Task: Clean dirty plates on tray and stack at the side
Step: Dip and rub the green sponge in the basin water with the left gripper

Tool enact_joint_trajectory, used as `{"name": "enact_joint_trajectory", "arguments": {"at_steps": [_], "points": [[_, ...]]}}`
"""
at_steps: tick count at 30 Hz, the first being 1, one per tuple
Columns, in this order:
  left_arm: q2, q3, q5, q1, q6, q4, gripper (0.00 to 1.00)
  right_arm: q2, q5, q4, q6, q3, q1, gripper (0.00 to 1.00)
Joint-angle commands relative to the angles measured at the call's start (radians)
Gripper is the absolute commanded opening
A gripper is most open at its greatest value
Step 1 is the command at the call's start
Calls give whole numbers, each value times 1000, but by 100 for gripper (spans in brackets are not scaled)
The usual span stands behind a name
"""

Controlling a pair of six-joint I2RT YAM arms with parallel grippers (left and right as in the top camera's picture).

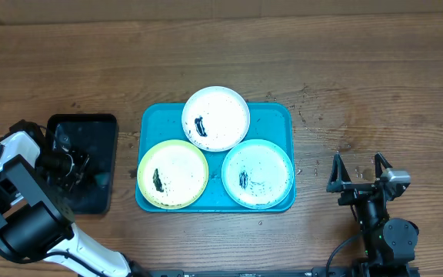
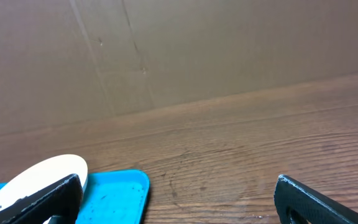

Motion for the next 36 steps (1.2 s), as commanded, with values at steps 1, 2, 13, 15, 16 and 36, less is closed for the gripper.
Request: {"name": "enact_joint_trajectory", "arguments": {"at_steps": [1, 2, 13, 15, 16, 36], "points": [[15, -9, 6, 3, 1, 1, 100, -11, 10, 6, -8, -10, -3, 100], [15, -9, 6, 3, 1, -8, 100, -11, 10, 6, -8, -10, -3, 100], [15, -9, 44, 3, 1, -76, 62, -11, 10, 6, -8, -10, -3, 100], [15, -9, 44, 3, 1, -77, 42, -11, 10, 6, -8, -10, -3, 100], [15, -9, 44, 3, 1, -77, 31, -11, 10, 6, -8, -10, -3, 100], [15, -9, -96, 5, 2, 37, 100, -11, 10, 6, -8, -10, -3, 100]]}}
